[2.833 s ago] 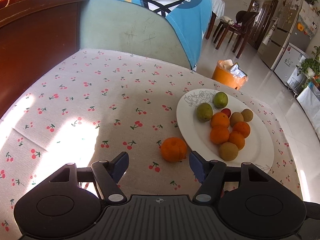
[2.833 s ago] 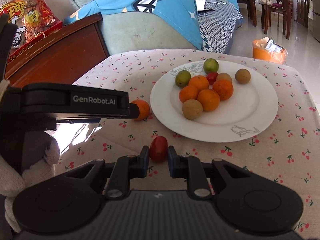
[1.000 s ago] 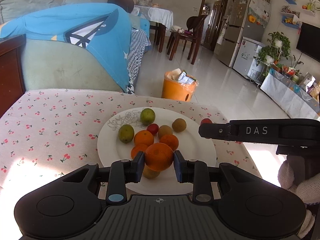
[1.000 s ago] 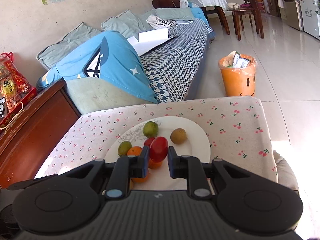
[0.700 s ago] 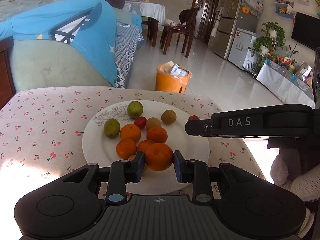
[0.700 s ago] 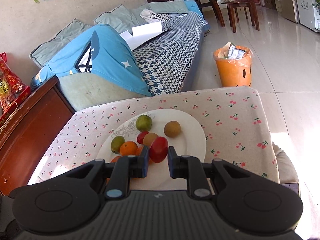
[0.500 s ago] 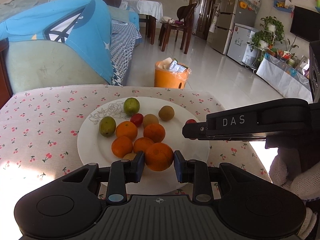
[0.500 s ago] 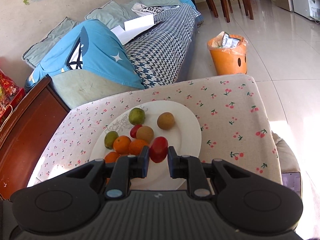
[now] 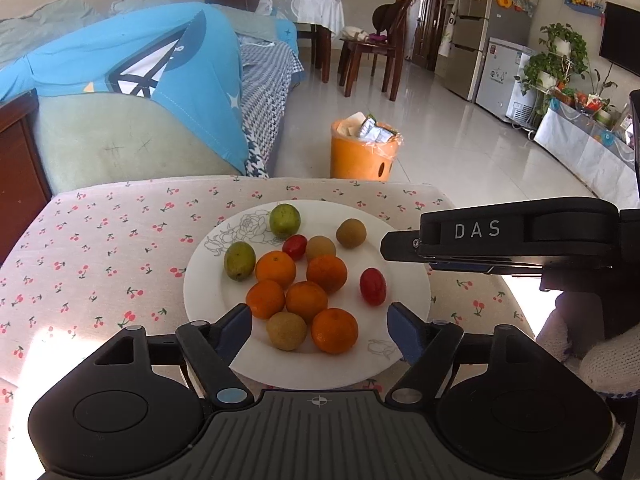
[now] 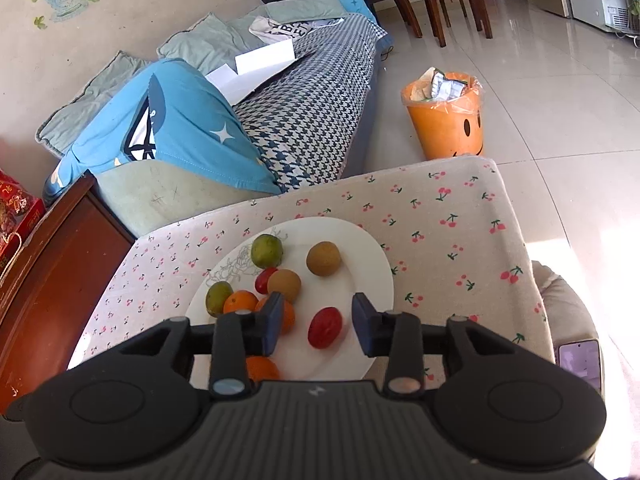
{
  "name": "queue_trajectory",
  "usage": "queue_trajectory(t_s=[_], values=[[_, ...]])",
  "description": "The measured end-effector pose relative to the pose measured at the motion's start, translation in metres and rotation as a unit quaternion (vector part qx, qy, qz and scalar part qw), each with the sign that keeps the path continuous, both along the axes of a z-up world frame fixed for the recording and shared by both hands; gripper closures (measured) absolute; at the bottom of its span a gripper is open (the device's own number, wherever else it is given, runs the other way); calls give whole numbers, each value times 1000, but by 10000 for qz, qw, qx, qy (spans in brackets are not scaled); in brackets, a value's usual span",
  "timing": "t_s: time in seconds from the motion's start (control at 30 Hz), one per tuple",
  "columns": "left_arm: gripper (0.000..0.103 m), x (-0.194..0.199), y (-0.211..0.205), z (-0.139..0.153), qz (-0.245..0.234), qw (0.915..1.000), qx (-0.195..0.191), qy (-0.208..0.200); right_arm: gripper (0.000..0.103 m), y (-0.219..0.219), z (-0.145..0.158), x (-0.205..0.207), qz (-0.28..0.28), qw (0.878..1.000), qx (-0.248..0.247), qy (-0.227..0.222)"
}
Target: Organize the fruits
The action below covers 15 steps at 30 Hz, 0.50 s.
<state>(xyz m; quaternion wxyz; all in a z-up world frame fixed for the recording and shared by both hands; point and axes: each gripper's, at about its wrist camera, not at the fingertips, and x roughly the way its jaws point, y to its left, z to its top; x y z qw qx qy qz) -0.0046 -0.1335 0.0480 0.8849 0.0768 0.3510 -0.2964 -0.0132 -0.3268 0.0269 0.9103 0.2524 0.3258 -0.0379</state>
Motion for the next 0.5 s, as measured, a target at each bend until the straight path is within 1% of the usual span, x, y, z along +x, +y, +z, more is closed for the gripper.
queue_trajectory(t_s=[0.03,0.1,0.17,0.3,0.37,0.5], values=[[26,-1,1,2,21,10000,16,25,57,0,1,0,10,10000,-9,10],[18,-3,3,5,142,9998,112,100,54,2,2,1,21,10000,-53,74],[17,-3,6,8,245,9993,198,183,43,4,4,1,28,9999,-101,118],[13,-2,16,12,581,9969,375,387,36,11,9,-1,45,9991,-354,219],[13,-2,23,14,698,9954,426,503,29,14,14,-4,21,9983,-517,282],[13,-1,33,18,931,9915,624,655,25,19,21,-11,0,9970,-630,449]])
